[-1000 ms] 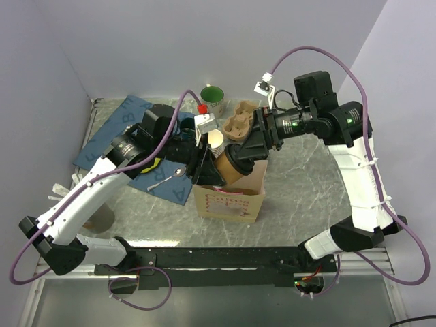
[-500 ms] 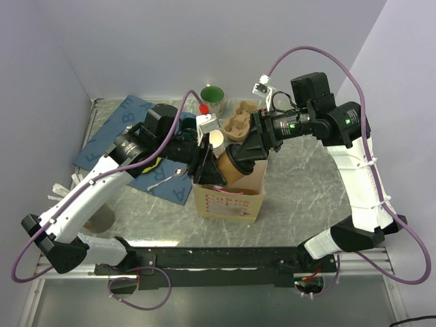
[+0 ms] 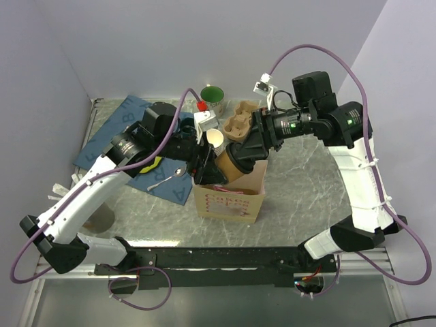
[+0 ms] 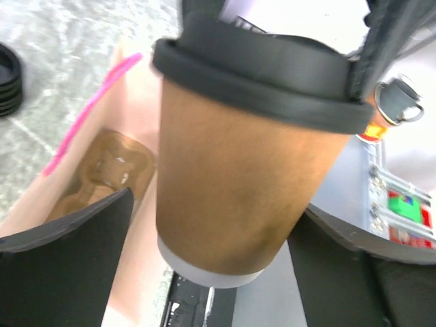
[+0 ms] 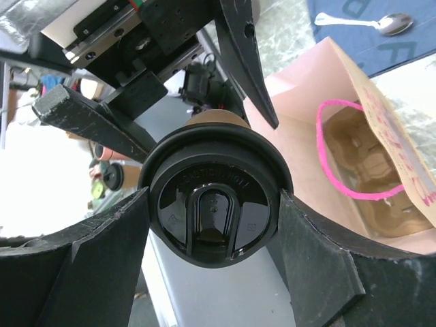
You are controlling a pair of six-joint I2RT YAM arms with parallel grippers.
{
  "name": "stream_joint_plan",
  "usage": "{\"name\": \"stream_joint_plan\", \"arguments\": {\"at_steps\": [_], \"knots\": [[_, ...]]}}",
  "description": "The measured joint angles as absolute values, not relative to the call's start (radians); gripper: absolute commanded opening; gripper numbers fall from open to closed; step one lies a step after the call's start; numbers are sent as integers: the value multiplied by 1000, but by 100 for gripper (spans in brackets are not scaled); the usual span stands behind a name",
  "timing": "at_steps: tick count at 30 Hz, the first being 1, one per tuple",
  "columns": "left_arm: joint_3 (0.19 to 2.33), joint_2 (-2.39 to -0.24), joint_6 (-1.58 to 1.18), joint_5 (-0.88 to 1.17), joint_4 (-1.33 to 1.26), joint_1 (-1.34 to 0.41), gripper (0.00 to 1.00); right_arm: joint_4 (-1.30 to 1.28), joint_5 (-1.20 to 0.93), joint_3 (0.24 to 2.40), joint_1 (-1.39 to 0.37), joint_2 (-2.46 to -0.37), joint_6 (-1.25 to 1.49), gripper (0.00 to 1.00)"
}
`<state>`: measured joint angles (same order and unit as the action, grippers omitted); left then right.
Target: Pack the takeout coffee
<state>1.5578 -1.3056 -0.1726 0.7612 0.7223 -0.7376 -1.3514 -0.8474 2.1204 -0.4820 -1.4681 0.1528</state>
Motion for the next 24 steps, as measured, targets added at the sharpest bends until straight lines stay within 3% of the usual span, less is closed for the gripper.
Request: {"name": "stream_joint_plan", "arguments": {"at_steps": [17, 24], "knots": [[1531, -1149, -221, 320, 697, -740, 98, -1238, -846, 2113, -187, -1392, 307, 54], [1511, -1153, -335, 125, 760, -740, 76, -1276, -765, 2193, -180, -1402, 249, 54]]}}
